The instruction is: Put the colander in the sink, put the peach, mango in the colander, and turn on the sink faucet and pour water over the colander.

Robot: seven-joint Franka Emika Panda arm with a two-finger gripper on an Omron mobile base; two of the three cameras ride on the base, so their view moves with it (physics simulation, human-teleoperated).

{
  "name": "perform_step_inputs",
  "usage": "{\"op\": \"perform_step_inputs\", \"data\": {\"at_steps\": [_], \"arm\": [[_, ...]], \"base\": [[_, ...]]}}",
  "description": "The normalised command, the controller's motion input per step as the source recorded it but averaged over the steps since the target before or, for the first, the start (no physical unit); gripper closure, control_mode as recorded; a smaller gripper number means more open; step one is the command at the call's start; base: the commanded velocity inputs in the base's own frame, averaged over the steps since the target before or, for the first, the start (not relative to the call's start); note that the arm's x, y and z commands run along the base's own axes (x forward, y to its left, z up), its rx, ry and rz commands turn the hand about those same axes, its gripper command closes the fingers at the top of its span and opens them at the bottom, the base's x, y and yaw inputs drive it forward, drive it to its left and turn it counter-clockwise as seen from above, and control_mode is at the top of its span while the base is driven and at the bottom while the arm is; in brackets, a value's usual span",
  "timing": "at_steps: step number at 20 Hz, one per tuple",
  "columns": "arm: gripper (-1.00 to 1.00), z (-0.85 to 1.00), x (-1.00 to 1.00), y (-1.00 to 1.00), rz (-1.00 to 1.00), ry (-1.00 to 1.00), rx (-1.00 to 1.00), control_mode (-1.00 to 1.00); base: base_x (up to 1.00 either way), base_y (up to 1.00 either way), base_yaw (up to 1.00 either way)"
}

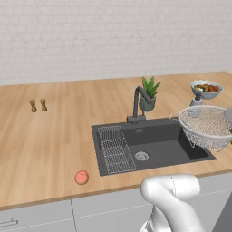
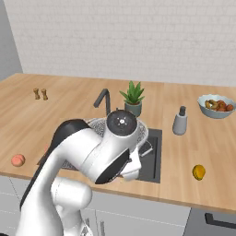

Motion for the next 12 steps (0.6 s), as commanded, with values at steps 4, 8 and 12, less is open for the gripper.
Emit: {"op": "perform_step_inputs", "data": {"at_steps": [4, 8, 12], "arm": [[1.0, -0.56, 0.98, -0.48, 0.31, 0.0, 0.04, -1.0], [1.0, -0.63, 1.0, -0.08, 0.34, 0.0, 0.0, -1.0], [1.0, -0.64, 1.0, -0.11, 0.3, 0.1, 0.0, -1.0]], "base": [[0.0, 0.0, 0.0], [0.0, 0.0, 0.0], [0.0, 0.0, 0.0]]}}
